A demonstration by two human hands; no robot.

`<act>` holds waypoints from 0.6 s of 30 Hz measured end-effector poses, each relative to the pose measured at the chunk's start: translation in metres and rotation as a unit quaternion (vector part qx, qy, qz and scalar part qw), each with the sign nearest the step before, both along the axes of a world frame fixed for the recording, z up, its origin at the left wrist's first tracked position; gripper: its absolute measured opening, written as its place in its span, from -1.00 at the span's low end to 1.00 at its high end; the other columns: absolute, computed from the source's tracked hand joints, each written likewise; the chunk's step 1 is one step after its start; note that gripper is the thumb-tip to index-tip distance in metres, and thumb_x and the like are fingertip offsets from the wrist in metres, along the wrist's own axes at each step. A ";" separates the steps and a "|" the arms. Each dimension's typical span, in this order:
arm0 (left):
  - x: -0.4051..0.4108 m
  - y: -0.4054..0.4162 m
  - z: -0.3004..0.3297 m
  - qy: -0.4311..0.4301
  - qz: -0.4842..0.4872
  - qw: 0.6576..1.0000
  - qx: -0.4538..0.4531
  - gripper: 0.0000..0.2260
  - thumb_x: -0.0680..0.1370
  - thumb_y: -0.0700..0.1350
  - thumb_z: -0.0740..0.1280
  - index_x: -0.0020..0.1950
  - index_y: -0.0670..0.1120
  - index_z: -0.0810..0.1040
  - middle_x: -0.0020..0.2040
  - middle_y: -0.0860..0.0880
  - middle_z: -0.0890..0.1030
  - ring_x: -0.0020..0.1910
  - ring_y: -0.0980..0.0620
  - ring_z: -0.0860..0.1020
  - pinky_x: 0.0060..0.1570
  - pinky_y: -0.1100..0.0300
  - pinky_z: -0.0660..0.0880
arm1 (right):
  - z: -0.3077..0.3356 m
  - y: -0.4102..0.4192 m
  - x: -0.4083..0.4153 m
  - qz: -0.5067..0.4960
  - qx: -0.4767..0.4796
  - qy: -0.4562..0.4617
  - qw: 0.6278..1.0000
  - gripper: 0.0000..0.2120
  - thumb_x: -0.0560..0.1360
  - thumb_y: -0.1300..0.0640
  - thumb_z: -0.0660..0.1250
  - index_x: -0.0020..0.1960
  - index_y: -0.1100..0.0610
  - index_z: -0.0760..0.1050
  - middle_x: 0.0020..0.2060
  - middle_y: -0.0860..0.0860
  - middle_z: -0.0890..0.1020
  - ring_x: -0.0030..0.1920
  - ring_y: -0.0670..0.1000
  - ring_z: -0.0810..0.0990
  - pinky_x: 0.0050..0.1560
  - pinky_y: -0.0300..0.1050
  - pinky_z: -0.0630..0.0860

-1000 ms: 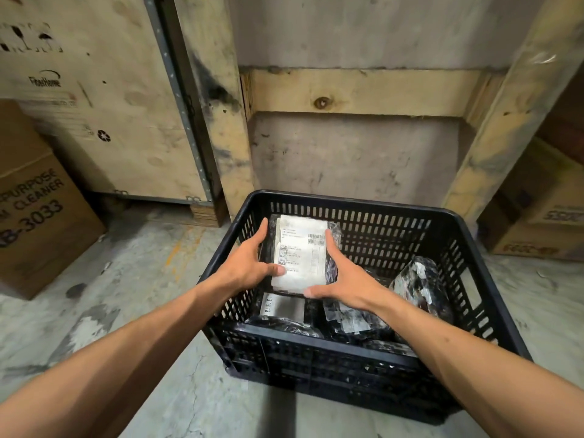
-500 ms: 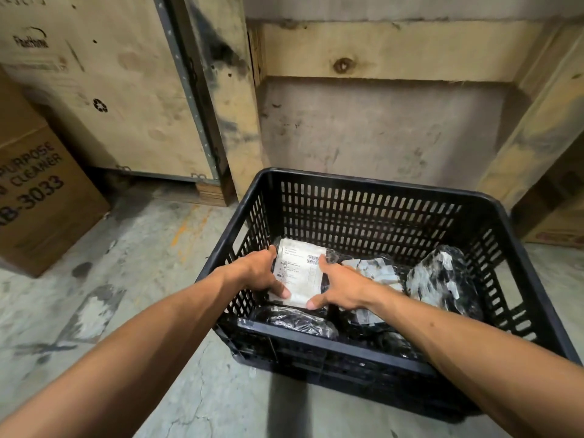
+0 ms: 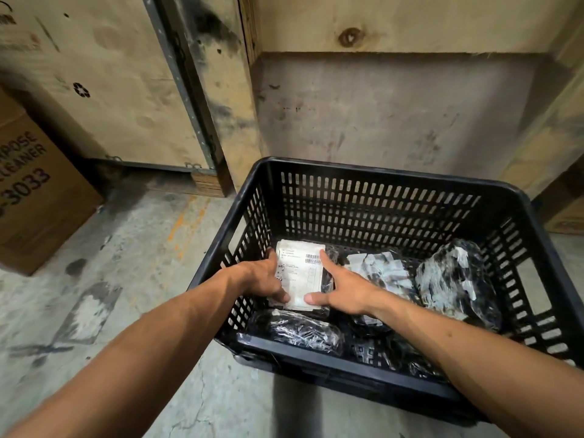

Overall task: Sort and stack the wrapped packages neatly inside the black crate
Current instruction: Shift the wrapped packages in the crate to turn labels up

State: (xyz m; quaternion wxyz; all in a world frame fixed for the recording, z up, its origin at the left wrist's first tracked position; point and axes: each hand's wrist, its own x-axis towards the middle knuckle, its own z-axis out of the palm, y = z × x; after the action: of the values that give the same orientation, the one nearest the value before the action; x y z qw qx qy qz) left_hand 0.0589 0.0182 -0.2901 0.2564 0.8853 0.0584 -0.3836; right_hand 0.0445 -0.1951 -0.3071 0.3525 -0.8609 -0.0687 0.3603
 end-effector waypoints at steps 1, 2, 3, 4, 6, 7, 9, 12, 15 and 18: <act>0.000 0.000 0.000 0.006 0.002 1.000 -0.001 0.00 0.45 -0.17 0.54 0.61 -0.20 -0.13 0.42 -0.12 0.50 0.42 -0.16 0.42 0.48 -0.07 0.30 | -0.001 0.000 -0.001 -0.008 0.004 0.004 1.000 0.11 0.49 -0.12 0.51 0.64 -0.18 -0.31 0.63 -0.03 0.19 0.56 0.05 0.27 0.50 -0.09 0.17; 0.000 -0.001 0.000 0.011 0.002 1.000 -0.001 0.01 0.46 -0.16 0.53 0.62 -0.18 -0.17 0.44 -0.11 0.48 0.43 -0.16 0.41 0.50 -0.07 0.27 | -0.001 0.000 -0.001 -0.017 0.009 0.007 1.000 0.12 0.50 -0.09 0.51 0.63 -0.17 -0.34 0.62 -0.04 0.22 0.54 0.05 0.29 0.49 -0.11 0.18; -0.001 -0.001 0.001 0.018 0.002 1.000 -0.005 0.05 0.47 -0.16 0.52 0.63 -0.16 -0.24 0.48 -0.09 0.44 0.45 -0.16 0.38 0.52 -0.07 0.23 | -0.002 0.001 -0.002 -0.027 0.016 0.012 0.999 0.14 0.50 -0.06 0.52 0.62 -0.15 -0.37 0.60 -0.04 0.27 0.52 0.04 0.33 0.46 -0.13 0.21; -0.002 -0.001 0.002 0.024 0.004 1.000 -0.011 0.08 0.47 -0.16 0.51 0.62 -0.14 -0.31 0.52 -0.08 0.38 0.48 -0.16 0.35 0.54 -0.06 0.19 | -0.002 0.001 -0.002 -0.039 0.024 0.017 0.999 0.17 0.50 -0.03 0.53 0.61 -0.13 -0.41 0.57 -0.05 0.33 0.48 0.04 0.38 0.42 -0.16 0.24; -0.003 -0.002 0.003 0.021 0.006 1.000 -0.013 0.12 0.47 -0.11 0.49 0.61 -0.06 -0.40 0.59 -0.10 0.26 0.52 -0.20 0.29 0.54 -0.11 0.16 | -0.002 0.002 -0.002 -0.069 0.043 0.031 0.996 0.20 0.49 -0.01 0.54 0.61 -0.11 -0.44 0.52 -0.06 0.42 0.39 0.00 0.46 0.37 -0.19 0.30; -0.003 -0.003 0.004 0.025 0.001 1.000 -0.009 0.10 0.47 -0.07 0.46 0.60 -0.01 -0.41 0.60 -0.12 0.22 0.54 -0.22 0.24 0.54 -0.13 0.15 | -0.003 0.002 -0.002 -0.083 0.049 0.036 0.995 0.20 0.49 0.00 0.54 0.61 -0.12 -0.43 0.50 -0.07 0.45 0.33 -0.03 0.47 0.33 -0.20 0.33; -0.004 -0.003 0.004 0.055 -0.032 0.998 0.005 0.06 0.44 0.03 0.37 0.57 0.08 -0.45 0.64 -0.17 0.09 0.60 -0.24 0.09 0.56 -0.16 0.02 | -0.004 0.002 -0.001 -0.090 0.056 0.040 0.994 0.18 0.50 0.01 0.53 0.60 -0.17 -0.42 0.48 -0.08 0.46 0.25 -0.08 0.45 0.25 -0.23 0.31; -0.002 -0.002 0.000 0.047 -0.071 0.995 0.043 0.20 0.40 0.01 0.49 0.47 0.21 -0.57 0.65 -0.20 -0.08 0.60 -0.27 0.07 0.55 -0.21 0.05 | -0.005 0.001 -0.001 -0.082 0.069 0.053 0.993 0.17 0.51 0.01 0.51 0.58 -0.24 -0.45 0.53 -0.09 0.40 0.39 -0.04 0.42 0.34 -0.19 0.27; 0.001 0.000 -0.004 0.036 -0.069 0.996 0.036 0.32 0.37 -0.05 0.61 0.43 0.23 -0.60 0.64 -0.26 -0.02 0.59 -0.28 0.10 0.54 -0.24 0.06 | -0.007 0.002 -0.001 -0.064 0.087 0.077 0.991 0.25 0.48 -0.01 0.54 0.53 -0.25 -0.54 0.58 -0.06 0.30 0.55 0.06 0.29 0.52 0.03 0.15; 0.007 -0.001 -0.004 0.034 -0.053 0.998 0.008 0.41 0.27 0.00 0.68 0.46 0.22 -0.57 0.63 -0.26 0.04 0.60 -0.28 0.07 0.54 -0.24 0.04 | -0.014 0.005 -0.001 -0.059 0.106 0.082 0.989 0.30 0.47 -0.02 0.55 0.48 -0.25 -0.63 0.60 -0.04 0.26 0.58 0.09 0.22 0.54 0.09 0.09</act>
State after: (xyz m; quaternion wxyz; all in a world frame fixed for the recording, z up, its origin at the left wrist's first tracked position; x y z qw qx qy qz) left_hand 0.0661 0.0171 -0.2942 0.2262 0.8758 0.0232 -0.4258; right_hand 0.0438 -0.1901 -0.3215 0.4665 -0.7890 -0.0265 0.3990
